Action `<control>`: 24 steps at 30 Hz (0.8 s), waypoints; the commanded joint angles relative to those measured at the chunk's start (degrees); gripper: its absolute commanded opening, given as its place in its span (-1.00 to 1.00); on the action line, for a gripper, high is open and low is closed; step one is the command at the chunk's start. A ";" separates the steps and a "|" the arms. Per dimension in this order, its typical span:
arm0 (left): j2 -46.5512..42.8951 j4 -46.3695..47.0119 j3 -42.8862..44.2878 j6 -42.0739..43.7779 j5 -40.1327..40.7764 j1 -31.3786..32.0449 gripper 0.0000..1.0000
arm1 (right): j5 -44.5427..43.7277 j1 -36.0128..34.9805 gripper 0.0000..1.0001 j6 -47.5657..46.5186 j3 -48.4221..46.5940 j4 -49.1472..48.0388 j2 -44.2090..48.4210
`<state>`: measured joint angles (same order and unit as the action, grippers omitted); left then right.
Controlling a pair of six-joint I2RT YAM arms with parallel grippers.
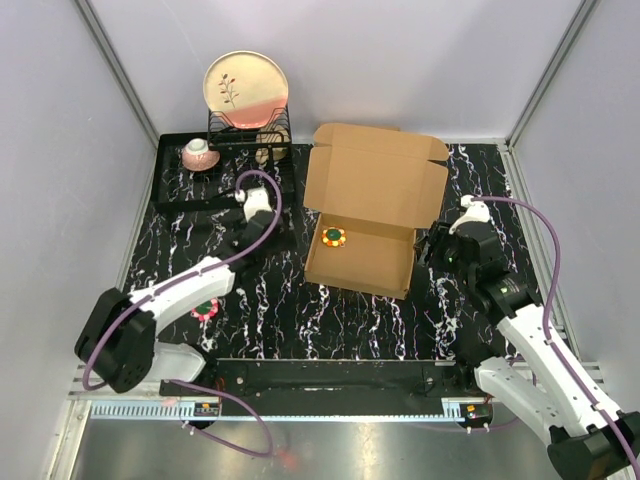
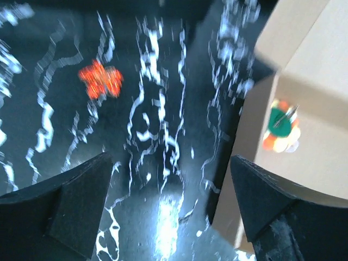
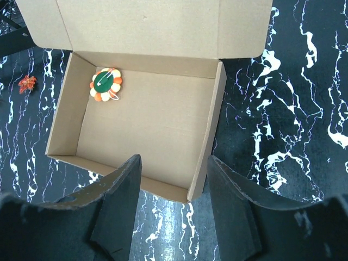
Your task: Fold the paper box
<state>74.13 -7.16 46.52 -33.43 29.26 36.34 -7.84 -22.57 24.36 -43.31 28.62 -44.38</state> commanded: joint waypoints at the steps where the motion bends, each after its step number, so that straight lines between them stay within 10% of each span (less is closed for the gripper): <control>1: 3.73 13.92 -3.03 1.95 -13.52 -0.13 0.82 | 0.45 -0.37 0.16 0.78 -0.37 -2.17 0.26; 13: 7.43 19.99 -1.00 2.23 -13.87 -0.65 0.87 | 0.98 -0.37 0.15 1.30 -0.81 -0.94 1.58; 24: 18.24 23.42 1.03 1.44 -20.20 -0.65 0.45 | 0.80 -0.37 0.15 1.22 -0.55 -0.15 2.46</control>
<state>91.31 11.33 47.31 -31.64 11.35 35.94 -6.92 -22.57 25.43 -43.20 28.67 -43.07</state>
